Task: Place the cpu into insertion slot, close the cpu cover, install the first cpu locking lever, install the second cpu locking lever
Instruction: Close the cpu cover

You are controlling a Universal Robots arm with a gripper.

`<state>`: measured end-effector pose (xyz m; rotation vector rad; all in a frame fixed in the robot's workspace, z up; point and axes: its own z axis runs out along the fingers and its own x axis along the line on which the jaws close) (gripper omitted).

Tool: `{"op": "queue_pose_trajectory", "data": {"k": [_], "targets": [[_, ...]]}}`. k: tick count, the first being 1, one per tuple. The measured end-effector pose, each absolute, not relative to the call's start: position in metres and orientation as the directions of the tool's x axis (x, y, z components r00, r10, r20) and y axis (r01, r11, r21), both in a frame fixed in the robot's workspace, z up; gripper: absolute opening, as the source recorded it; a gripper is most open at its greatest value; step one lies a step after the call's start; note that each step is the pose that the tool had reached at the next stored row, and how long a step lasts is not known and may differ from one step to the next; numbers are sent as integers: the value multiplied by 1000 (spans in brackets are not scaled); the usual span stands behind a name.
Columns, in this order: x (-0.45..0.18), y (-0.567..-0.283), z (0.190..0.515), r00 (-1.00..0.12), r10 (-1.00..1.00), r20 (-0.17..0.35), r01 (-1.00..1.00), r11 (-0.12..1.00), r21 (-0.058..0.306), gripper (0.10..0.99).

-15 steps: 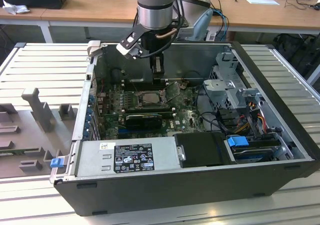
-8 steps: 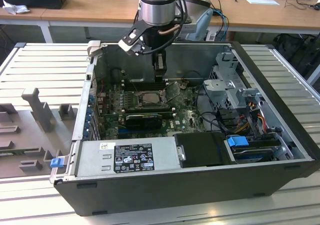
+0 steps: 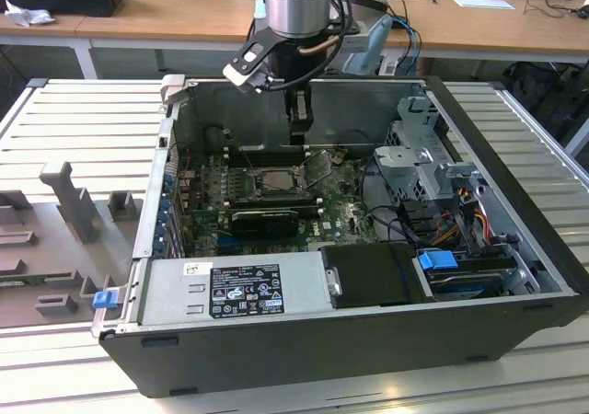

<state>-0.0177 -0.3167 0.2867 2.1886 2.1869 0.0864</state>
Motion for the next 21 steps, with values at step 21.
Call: {"op": "queue_pose_trajectory", "data": {"k": [21], "targets": [[40,-317,263,-4,1000,5,998,3,60,106]]}}
